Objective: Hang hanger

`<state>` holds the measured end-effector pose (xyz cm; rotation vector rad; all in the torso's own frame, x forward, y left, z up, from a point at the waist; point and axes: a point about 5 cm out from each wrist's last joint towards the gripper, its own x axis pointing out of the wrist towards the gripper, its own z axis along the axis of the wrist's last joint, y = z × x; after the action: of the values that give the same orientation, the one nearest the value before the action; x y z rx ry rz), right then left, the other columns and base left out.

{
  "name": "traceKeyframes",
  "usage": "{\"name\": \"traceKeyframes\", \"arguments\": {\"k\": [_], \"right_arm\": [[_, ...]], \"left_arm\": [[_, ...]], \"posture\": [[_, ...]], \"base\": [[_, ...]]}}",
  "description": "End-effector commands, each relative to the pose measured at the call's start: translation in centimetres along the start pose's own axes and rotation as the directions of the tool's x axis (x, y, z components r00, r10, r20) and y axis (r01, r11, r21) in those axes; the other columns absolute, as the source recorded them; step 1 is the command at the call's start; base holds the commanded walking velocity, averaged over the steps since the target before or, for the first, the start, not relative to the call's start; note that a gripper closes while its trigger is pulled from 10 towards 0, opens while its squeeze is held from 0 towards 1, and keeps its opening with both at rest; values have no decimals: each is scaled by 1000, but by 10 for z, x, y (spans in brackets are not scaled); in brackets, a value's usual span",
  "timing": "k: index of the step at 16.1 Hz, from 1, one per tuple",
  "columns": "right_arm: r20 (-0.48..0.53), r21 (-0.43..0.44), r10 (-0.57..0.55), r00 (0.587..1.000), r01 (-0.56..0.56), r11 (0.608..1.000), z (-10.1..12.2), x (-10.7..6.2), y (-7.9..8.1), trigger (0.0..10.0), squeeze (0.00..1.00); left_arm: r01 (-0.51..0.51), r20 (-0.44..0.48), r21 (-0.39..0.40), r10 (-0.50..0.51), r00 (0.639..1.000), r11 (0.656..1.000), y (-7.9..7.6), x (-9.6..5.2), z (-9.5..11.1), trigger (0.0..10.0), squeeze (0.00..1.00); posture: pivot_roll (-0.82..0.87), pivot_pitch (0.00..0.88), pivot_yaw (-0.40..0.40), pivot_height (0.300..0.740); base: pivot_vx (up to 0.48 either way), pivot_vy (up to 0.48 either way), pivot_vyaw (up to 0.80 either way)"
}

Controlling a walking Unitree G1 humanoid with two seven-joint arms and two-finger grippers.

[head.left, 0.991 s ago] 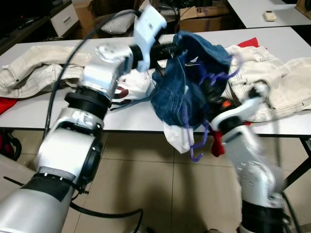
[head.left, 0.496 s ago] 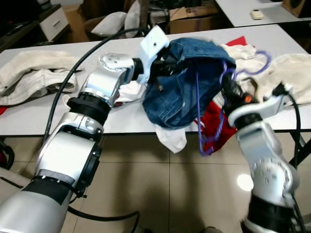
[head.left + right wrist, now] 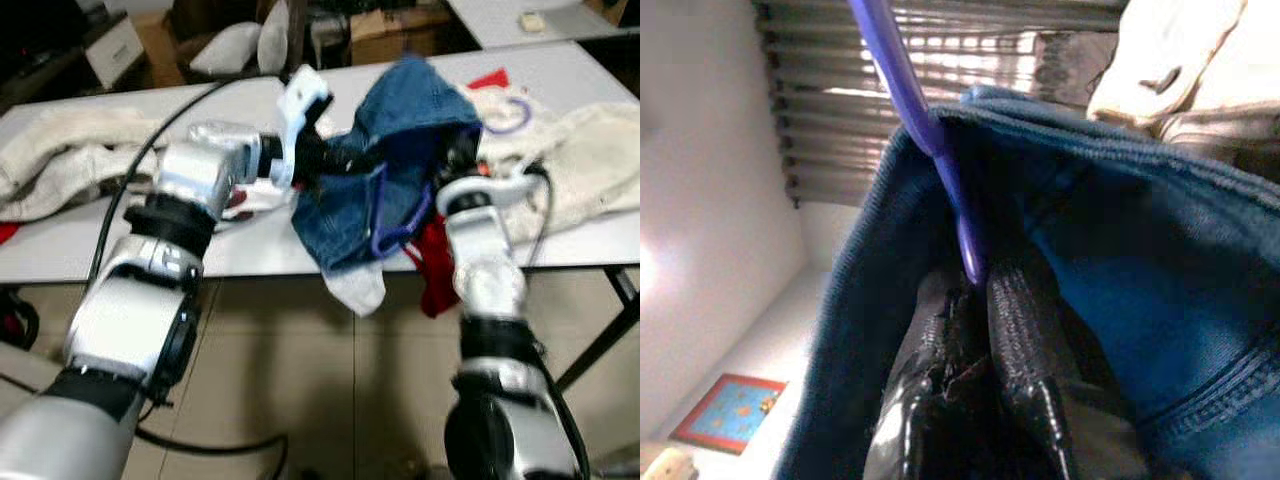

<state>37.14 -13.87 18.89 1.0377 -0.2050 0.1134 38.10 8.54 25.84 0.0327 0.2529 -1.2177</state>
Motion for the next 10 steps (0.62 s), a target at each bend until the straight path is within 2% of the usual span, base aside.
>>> {"name": "traceKeyframes", "arguments": {"k": [1, 2, 4, 5, 6, 7, 10], "right_arm": [[14, -3, -4, 1000, 4, 1000, -5, 5, 2, 10000, 0], [3, -61, -3, 1000, 3, 998, -14, 9, 6, 10000, 0], [-4, -168, 19, 1000, -20, 986, -22, 14, 11, 10000, 0], [17, -162, 14, 1000, -11, 987, -23, 16, 11, 10000, 0], [51, -117, -16, 999, 22, 993, -22, 18, 9, 10000, 0], [56, -109, -22, 998, 29, 994, -22, 18, 9, 10000, 0], [53, -157, -86, 995, 94, 983, -34, 17, 9, 10000, 0]], "left_arm": [[50, 39, -21, -49, 998, 999, -5, -2, 13, 0, 0], [84, 61, -59, -81, 995, 995, -11, -1, 17, 0, 0], [107, 79, -81, -101, 992, 991, -16, -3, 22, 0, 0], [115, 117, -114, -102, 988, 987, -17, -6, 29, 0, 0], [157, 194, -174, -122, 973, 972, -23, -6, 40, 0, 0], [168, 210, -188, -127, 969, 968, -24, -5, 42, 0, 0], [219, 289, -234, -148, 946, 947, -35, 7, 55, 0, 0]], "posture": [[7, 0, 188, 740], [21, 0, 176, 740], [28, 0, 165, 740], [28, 0, 162, 740], [29, 0, 161, 740], [29, 0, 160, 740], [33, 0, 163, 740]], "base": [[0, 0, 0], [0, 0, 0], [0, 0, 0], [0, 0, 0], [0, 0, 0], [0, 0, 0], [0, 0, 0]]}}
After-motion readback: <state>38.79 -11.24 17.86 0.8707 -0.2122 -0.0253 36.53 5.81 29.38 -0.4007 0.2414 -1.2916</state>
